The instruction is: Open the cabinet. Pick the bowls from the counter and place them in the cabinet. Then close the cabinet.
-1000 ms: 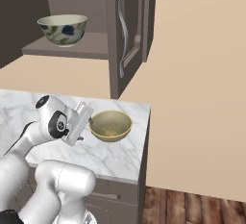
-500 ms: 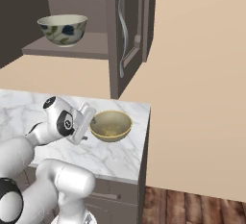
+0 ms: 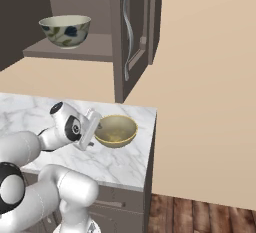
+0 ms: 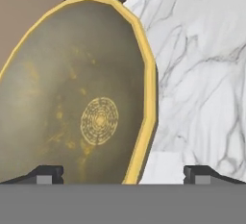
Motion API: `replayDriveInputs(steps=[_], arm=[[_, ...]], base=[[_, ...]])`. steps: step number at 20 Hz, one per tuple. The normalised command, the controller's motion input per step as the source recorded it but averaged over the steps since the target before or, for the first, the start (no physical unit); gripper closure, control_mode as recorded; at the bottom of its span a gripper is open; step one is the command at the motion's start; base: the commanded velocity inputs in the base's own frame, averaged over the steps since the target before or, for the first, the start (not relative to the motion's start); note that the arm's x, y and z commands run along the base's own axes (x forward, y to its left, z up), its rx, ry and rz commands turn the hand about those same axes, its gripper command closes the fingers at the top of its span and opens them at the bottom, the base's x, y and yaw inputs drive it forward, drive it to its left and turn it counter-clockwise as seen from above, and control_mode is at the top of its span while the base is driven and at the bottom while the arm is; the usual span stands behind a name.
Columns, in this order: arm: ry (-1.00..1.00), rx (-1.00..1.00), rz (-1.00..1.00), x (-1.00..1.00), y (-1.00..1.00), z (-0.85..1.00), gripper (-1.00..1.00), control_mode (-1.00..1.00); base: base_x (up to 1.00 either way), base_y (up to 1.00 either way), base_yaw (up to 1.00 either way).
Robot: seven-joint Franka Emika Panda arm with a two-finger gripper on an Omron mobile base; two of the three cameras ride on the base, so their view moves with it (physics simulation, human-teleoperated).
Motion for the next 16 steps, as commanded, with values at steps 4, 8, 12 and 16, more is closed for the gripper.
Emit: replayDriveInputs(steps=[4,8,12,16], arm=[[0.0,0.0,0.0,0.13,-0.07,-0.09,1.0,-1.0],[0.0,0.01,0.0,0.0,-0.07,-0.15,1.0,-1.0],[0.01,0.03,0.0,0.0,-0.08,-0.13,1.0,-1.0],[0.16,0.01,0.01,0.0,-0.12,-0.21,1.0,-1.0]], base=[[0.0,0.0,0.0],[0.0,0.0,0.0],[0.0,0.0,0.0],[0.0,0.0,0.0]])
